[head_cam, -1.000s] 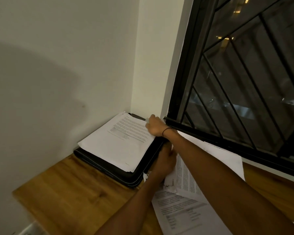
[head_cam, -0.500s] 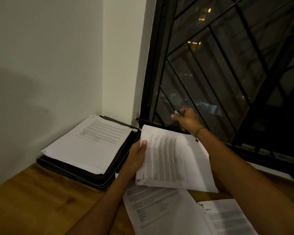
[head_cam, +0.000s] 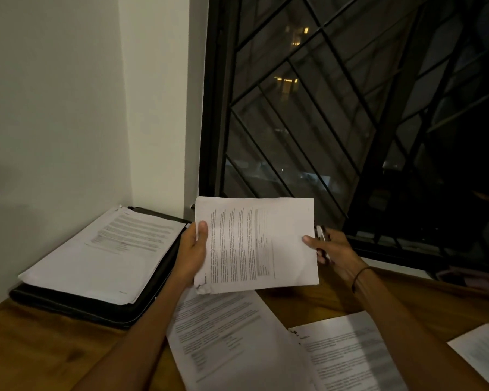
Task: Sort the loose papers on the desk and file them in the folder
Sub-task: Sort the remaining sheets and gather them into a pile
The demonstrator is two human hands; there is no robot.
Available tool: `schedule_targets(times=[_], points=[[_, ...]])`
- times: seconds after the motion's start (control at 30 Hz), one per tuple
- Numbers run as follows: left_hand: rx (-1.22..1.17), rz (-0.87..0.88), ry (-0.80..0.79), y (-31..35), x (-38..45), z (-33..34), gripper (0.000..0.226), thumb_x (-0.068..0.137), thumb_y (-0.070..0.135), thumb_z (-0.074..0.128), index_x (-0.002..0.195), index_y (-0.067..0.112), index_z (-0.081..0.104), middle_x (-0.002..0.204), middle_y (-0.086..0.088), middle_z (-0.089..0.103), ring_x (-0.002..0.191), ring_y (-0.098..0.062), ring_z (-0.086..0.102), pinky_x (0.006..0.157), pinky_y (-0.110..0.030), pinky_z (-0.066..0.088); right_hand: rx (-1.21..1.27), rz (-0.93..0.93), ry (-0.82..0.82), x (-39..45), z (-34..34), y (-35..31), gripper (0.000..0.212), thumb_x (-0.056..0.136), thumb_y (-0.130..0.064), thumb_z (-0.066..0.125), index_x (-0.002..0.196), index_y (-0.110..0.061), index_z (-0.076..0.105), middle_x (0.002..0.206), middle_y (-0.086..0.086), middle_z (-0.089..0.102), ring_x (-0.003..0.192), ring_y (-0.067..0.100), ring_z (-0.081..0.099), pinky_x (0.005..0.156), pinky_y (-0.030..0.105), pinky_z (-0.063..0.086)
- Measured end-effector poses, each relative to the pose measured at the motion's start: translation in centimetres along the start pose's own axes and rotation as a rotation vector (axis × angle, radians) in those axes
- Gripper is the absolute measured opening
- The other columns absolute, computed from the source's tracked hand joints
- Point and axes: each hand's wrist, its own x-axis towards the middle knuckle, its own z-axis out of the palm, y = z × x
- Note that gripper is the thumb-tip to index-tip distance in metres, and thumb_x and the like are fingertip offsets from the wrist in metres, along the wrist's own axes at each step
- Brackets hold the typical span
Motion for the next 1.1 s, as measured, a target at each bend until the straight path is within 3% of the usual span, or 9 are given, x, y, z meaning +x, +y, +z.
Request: schedule_targets(times=[0.27,0.33,0.43,0.5,0.63,0.7,0.8,0.97,1.1], points=[[0.024,0.047,0.002,0.4,1.0,3.3,0.029,0.097,0.04,0.062,0.117,0.02,0.069,0.108,0.003,0.076,0.098,-0.015,0.074,0.08,-0.035,0.063,-0.038,-0.116,0.053,-0.4,-1.5,0.0,0.032,0.083,-0.018,0.085,0.11,-0.011,0.07,0.075,-0.002,0.072,0.059,0.014,0.06,0.052,0.023,0.049],[0.046,-0.006,-0.02,0.0,0.5,4.0,0.024,0.089,0.034,0.076,0.11,0.026,0.068,0.104,0.005,0.075,0.093,-0.014,0.075,0.074,-0.033,0.064,-0.062,-0.1,0.05,-0.5,-1.5,0.9,0.046,0.08,-0.026,0.087,0.119,-0.015,0.067,0.097,-0.001,0.077,0.083,0.015,0.074,0.065,0.026,0.058],[0.043,-0.154,-0.096,-1.3,-0.6,4.6,0.032,0.083,0.028,0.083,0.108,0.024,0.064,0.1,0.005,0.073,0.089,-0.018,0.074,0.061,-0.022,0.059,-0.077,-0.07,0.028,-0.9,-1.3,2.4,0.055,0.078,-0.03,0.088,0.126,-0.023,0.062,0.117,0.001,0.073,0.107,0.023,0.07,0.09,0.042,0.059],[0.045,-0.201,-0.071,-1.8,-0.6,4.3,0.036,0.082,0.031,0.084,0.109,0.024,0.061,0.101,0.004,0.07,0.086,-0.014,0.072,0.059,-0.019,0.056,-0.055,-0.081,0.03,-1.3,-0.9,2.6,0.047,0.08,-0.026,0.087,0.12,-0.03,0.06,0.117,0.0,0.071,0.107,0.021,0.067,0.088,0.04,0.058],[0.006,-0.182,-0.092,-1.6,1.0,3.4,0.053,0.074,0.04,0.086,0.118,0.018,0.067,0.108,-0.001,0.076,0.096,-0.02,0.076,0.075,-0.036,0.064,-0.064,-0.138,0.021,-1.4,-0.2,1.7,0.042,0.084,-0.024,0.084,0.115,-0.034,0.058,0.115,-0.002,0.069,0.106,0.018,0.066,0.076,0.029,0.054],[0.01,-0.152,-0.079,-0.6,1.6,3.3,0.035,0.082,0.038,0.081,0.111,0.022,0.069,0.101,0.006,0.077,0.09,-0.011,0.076,0.07,-0.027,0.062,-0.083,-0.155,0.012,-1.2,0.0,1.4,0.044,0.082,-0.025,0.085,0.114,-0.036,0.057,0.116,-0.003,0.069,0.105,0.017,0.066,0.077,0.03,0.054],[-0.019,-0.165,-0.064,0.3,2.1,3.4,0.016,0.092,0.038,0.072,0.104,0.028,0.069,0.097,0.006,0.078,0.085,-0.009,0.076,0.066,-0.025,0.06,-0.062,-0.161,-0.001,-0.9,0.3,1.0,0.05,0.079,-0.03,0.086,0.12,-0.034,0.057,0.117,-0.002,0.07,0.106,0.019,0.067,0.078,0.03,0.055],[-0.075,-0.318,-0.148,-1.2,1.6,2.7,0.049,0.085,0.055,0.07,0.121,0.022,0.069,0.109,-0.001,0.078,0.098,-0.021,0.076,0.089,-0.049,0.061,-0.002,-0.168,-0.056,-1.1,0.6,1.0,0.084,0.056,-0.063,0.091,0.127,-0.032,0.058,0.119,-0.002,0.071,0.108,0.021,0.069,0.083,0.033,0.059],[-0.135,-0.344,-0.234,-1.5,1.5,1.9,0.049,0.094,0.05,0.065,0.133,0.021,0.065,0.121,-0.008,0.075,0.111,-0.029,0.072,0.099,-0.056,0.054,0.075,-0.154,-0.033,-1.0,-0.1,1.3,0.106,0.039,-0.071,0.093,0.129,-0.026,0.06,0.119,0.002,0.073,0.109,0.025,0.07,0.09,0.044,0.06]])
